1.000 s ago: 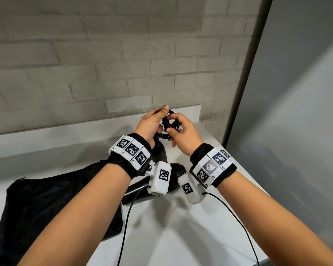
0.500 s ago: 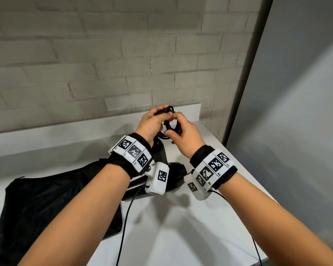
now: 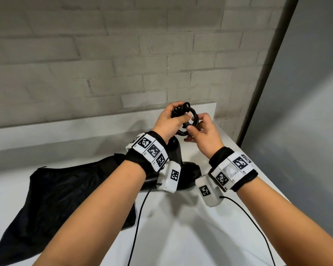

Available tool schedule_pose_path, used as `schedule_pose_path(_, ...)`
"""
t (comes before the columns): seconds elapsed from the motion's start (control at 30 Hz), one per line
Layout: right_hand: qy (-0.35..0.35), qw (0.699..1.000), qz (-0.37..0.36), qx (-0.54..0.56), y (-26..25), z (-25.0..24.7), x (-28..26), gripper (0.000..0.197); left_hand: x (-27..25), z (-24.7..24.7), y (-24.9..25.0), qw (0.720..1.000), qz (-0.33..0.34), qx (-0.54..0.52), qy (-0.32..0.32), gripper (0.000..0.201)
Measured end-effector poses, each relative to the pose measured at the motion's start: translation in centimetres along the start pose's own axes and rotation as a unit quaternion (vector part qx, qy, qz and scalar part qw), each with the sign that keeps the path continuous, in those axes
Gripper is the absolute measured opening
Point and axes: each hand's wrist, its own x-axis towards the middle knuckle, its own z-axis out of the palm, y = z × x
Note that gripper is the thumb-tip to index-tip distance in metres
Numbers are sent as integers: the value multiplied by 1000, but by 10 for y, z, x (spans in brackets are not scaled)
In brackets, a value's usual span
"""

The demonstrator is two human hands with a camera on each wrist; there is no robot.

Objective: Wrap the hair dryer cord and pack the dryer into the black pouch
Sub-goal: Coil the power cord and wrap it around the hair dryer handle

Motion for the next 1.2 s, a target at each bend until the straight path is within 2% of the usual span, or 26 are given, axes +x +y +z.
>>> schedule_pose_path(0.1, -19, 999, 12, 25, 1, 0, 0, 23, -2, -2, 1, 1000, -16, -12, -3, 38)
schedule_pose_path(0.17, -34, 995, 34, 83, 0, 0, 0, 22, -2, -3, 1, 999, -25, -28, -2, 44)
schedule_pose_path(0.27, -36, 988, 64, 137, 2, -2, 3, 24, -2, -2, 1, 999, -26, -42, 1, 41)
schedule_pose_path(0.57, -63, 986, 59, 144, -3, -5, 3, 23, -4, -2, -1, 999, 25, -20, -25, 31)
schedule_pose_path(0.7, -63, 990, 45, 120, -4, -5, 3, 22, -3, -4, 0, 999, 11, -8, -35, 36)
schedule_pose_path(0.8, -48, 992, 40, 113, -2, -6, 4, 23, -2, -5, 2, 999, -21, -26, -23, 22)
schedule_pose_path(0.9, -37, 993, 36, 102, -2, -6, 2, 22, -1, -6, 4, 1000, -14, -18, -19, 15)
schedule_pose_path(1.07, -44, 996, 24, 68, -3, -6, 2, 23, 1, -9, 6, 995, -20, 43, -86, 27)
schedule_pose_path(1.2, -48, 996, 28, 64, -7, -8, 0, 21, 2, -10, 6, 991, -41, 58, -112, 43)
